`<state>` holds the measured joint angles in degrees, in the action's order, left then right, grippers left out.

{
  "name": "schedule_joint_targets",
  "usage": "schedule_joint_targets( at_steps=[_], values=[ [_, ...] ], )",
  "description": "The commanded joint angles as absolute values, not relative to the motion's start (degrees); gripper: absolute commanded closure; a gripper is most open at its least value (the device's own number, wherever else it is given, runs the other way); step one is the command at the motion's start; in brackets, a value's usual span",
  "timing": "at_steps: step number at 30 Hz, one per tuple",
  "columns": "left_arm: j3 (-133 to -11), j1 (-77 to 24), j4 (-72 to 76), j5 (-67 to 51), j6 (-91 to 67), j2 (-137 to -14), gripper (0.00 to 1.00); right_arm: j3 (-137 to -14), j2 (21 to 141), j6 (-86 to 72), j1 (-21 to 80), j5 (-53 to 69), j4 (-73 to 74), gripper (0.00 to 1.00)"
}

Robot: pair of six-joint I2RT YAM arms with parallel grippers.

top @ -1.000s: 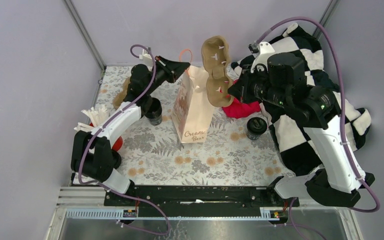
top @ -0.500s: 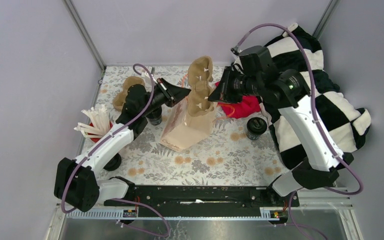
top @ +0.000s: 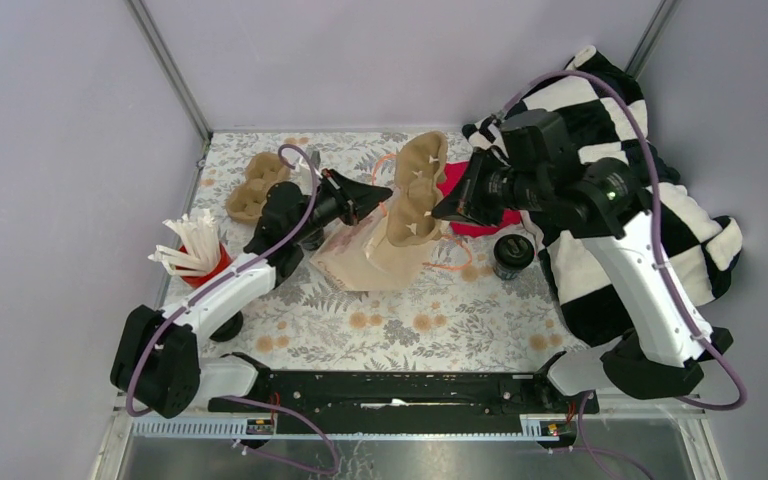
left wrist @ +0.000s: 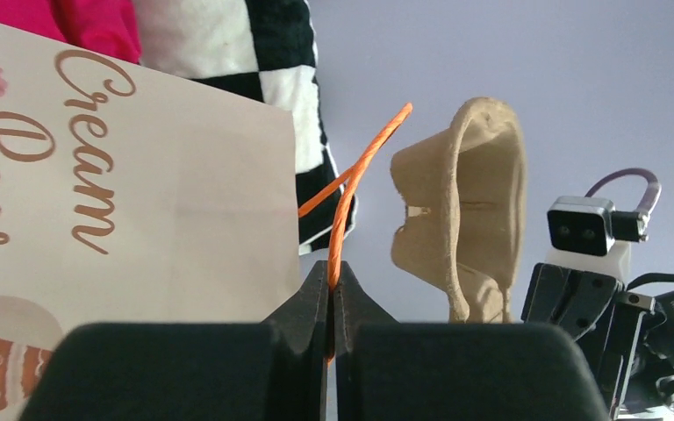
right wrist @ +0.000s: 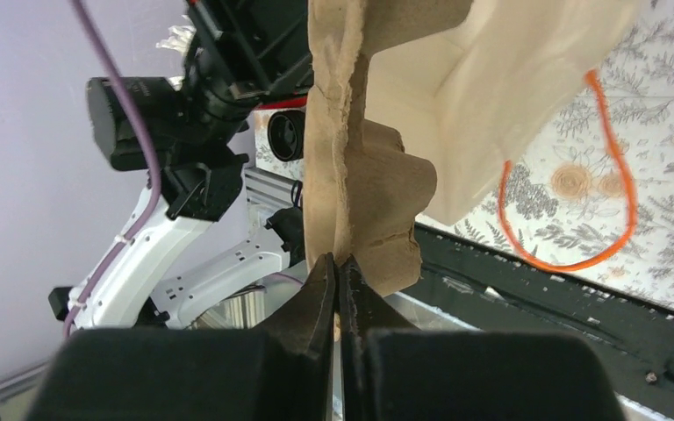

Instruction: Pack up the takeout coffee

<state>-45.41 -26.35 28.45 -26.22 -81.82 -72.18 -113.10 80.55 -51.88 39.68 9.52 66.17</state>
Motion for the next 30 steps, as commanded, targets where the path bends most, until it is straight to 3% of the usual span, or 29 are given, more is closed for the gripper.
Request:
schedule_joint_targets(
  at_steps=[1,4,9,16,24,30],
  values=[
    [-48.5,-29.1,36.9,-22.4,-90.8,-73.2,1.00,-121.6,80.7,-43.6,38.6,8.2,69.5,1.00],
    [-48.3,-30.5,37.9,-20.8,-93.0,-74.1,1.00,-125.9,82.2,-38.5,38.6,8.8,74.4,1.00],
    [-41.7,-31.3,41.0,-15.0,-97.8,-69.6,1.00,-120.6,79.5,-36.9,38.4,9.6,75.9,1.00],
    [-33.2,-31.2,43.0,-14.3,-100.8,-64.8,1.00,-123.0,81.6,-38.8,38.4,14.3,78.5,1.00],
    [-37.4,-27.4,19.0,-10.7,-85.9,-53.4,1.00,-127.2,86.9,-43.3,38.4,25.7,83.9,1.00],
    [-30.5,-27.6,34.4,-7.3,-106.5,-54.7,1.00,-125.8,87.4,-46.8,38.4,30.0,81.6,1.00]
  ],
)
